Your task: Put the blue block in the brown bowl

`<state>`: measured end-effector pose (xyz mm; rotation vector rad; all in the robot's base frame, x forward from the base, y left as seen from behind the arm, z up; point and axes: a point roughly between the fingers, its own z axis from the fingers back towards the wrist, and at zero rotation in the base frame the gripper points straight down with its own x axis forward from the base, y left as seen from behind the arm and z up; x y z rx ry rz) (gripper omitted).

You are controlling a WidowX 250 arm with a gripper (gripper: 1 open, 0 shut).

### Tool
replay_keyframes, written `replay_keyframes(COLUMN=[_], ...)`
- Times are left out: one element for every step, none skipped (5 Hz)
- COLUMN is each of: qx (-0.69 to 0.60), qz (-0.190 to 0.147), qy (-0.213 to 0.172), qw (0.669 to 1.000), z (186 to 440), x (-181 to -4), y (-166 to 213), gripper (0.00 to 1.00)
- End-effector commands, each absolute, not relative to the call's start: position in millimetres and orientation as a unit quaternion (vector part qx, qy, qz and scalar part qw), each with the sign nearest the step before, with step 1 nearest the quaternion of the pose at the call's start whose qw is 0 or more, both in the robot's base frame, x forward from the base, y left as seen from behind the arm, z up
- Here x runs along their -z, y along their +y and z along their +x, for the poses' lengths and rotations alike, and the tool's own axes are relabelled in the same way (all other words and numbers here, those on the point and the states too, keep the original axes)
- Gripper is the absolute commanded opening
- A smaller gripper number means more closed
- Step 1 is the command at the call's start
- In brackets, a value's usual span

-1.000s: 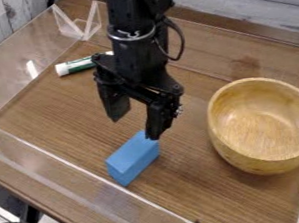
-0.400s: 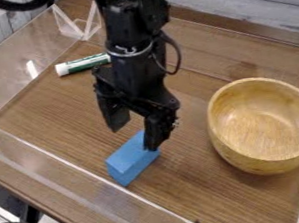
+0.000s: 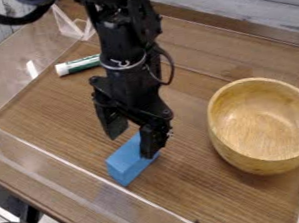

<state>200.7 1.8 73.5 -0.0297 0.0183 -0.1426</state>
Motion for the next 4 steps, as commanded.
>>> replay_keyframes(qx=[0.071,0.071,0.070,0.068], qz=[-0.016,-0.020,-0.022,-0.026], qy=[-0.005,-0.009,-0.012,-0.015], qw=[0.997,0.997,0.997,0.997], z=[205,205,205,205], x=[-72.1,-66.5,-62.5,-59.9], y=[5,7,9,11], gripper=[1.00,1.00,1.00,1.00])
